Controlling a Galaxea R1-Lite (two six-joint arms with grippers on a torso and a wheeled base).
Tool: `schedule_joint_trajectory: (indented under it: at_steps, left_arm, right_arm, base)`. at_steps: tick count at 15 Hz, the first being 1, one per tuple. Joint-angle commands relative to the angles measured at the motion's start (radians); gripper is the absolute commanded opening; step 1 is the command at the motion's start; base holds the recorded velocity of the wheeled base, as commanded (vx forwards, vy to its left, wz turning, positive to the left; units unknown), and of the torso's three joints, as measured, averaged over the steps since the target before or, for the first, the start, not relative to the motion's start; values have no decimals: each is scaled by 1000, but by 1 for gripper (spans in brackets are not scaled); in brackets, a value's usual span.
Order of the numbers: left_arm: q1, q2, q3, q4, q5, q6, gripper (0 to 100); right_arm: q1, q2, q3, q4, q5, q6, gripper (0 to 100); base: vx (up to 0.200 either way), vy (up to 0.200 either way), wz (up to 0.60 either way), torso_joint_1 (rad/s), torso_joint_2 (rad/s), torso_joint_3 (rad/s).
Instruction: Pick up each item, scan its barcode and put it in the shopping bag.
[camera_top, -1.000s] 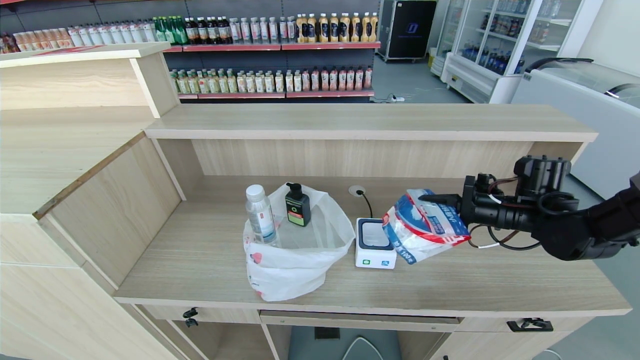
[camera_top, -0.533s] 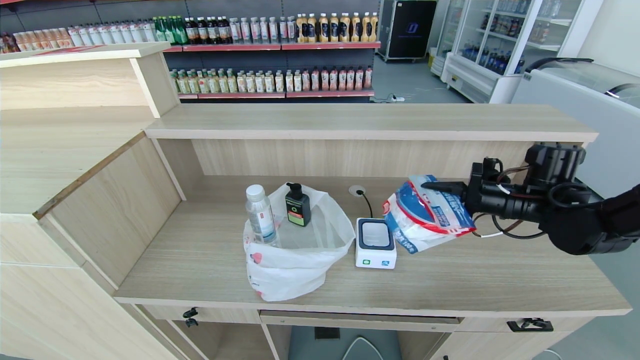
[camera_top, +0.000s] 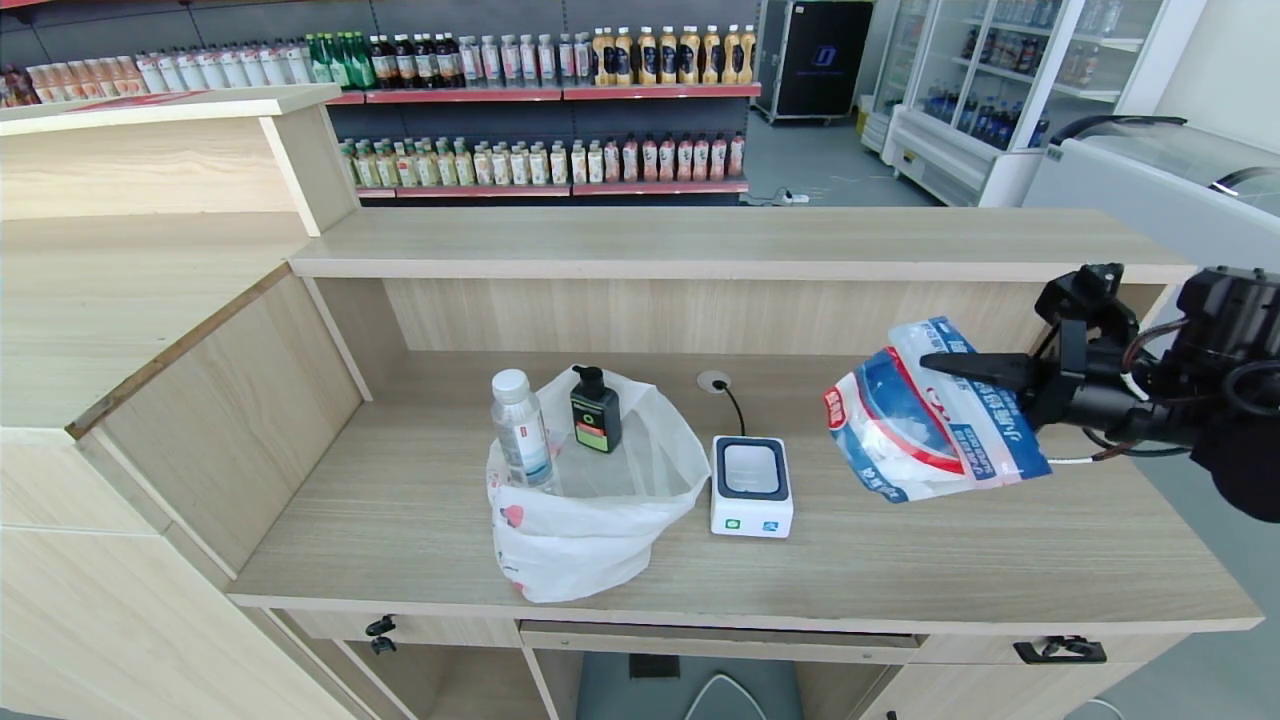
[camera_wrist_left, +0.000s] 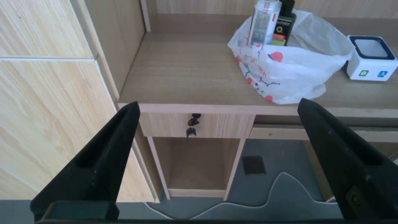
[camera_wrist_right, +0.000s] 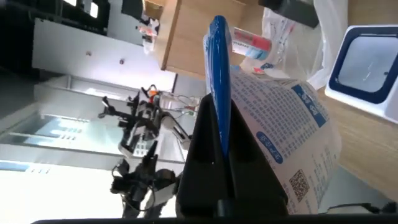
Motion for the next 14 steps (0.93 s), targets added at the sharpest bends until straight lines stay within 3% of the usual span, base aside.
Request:
schedule_joint_trajectory:
  at_steps: [1,4,7,9,11,14]
  left_arm:
    - [0,0,0,0,0,0,100]
    - [0,0,0,0,0,0,100]
    - [0,0,0,0,0,0,100]
    - [0,0,0,-1,0,0,100]
    - [0,0,0,-1,0,0,100]
    - [0,0,0,-1,0,0,100]
  right_arm:
    - [-33,-35,70,1,1,-179,0]
    - [-50,-52,90,3,-5,-464,0]
    - [-74,-71,90,3,-8,-604,0]
    - [-73,-72,88,3,-68,-696,0]
    - [-59,-74,99,36,-244,-889,0]
    - [-62,-109,116,101,-321,-1012,0]
  base:
    - [0,0,0,0,0,0]
    - [0,0,0,0,0,0]
    - [0,0,0,0,0,0]
    - [0,0,0,0,0,0]
    - [0,0,0,0,0,0]
    - [0,0,0,0,0,0]
